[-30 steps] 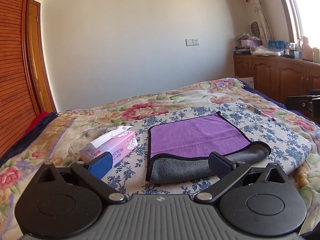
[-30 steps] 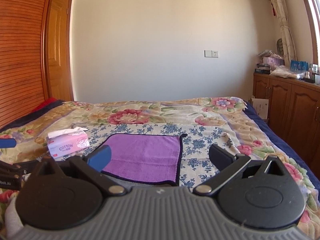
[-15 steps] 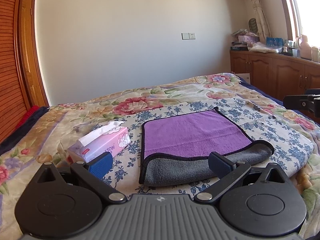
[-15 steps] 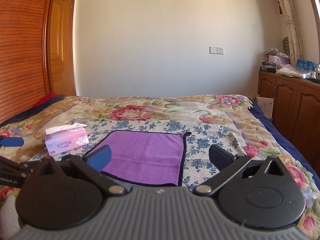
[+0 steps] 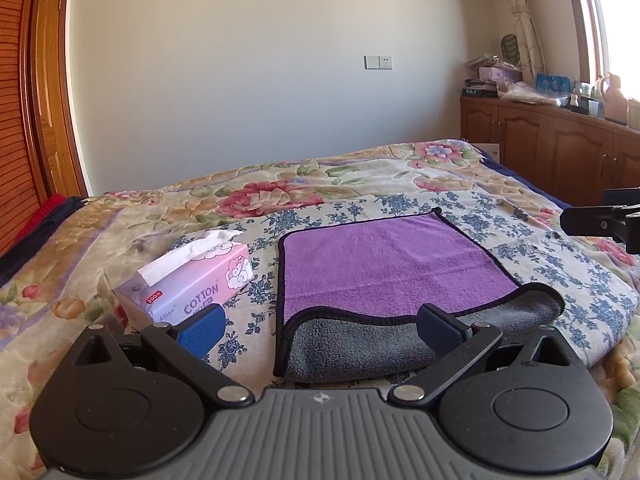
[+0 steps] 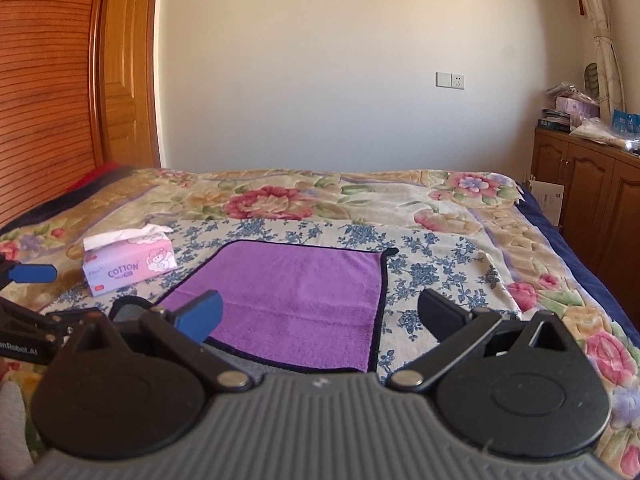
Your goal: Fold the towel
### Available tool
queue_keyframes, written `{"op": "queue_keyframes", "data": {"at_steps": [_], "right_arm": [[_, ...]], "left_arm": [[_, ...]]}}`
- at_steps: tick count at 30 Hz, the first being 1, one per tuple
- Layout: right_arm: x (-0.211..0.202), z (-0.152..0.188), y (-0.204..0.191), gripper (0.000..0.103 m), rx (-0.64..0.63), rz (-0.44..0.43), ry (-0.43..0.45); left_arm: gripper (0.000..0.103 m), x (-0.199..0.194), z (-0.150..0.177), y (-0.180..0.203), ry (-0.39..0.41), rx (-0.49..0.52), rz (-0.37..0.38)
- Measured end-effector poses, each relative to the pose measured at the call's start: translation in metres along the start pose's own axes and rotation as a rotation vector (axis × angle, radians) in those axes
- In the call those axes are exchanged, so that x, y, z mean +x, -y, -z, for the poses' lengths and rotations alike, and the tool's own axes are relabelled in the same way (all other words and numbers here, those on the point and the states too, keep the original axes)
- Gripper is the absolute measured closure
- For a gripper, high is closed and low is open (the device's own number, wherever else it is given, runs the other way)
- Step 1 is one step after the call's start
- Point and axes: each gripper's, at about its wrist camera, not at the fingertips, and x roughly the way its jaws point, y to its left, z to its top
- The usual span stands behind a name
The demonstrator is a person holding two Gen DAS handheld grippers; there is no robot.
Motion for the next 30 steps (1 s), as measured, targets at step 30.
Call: {"op": "queue_keyframes", "data": {"at_steps": [30], "right_arm": [[0.075, 0.026, 0.012, 0.001, 0.012, -0.066, -0.319]], "left_arm": [[0.036, 0.075, 0.003, -0.036, -0.129, -0.126, 0.099]]}}
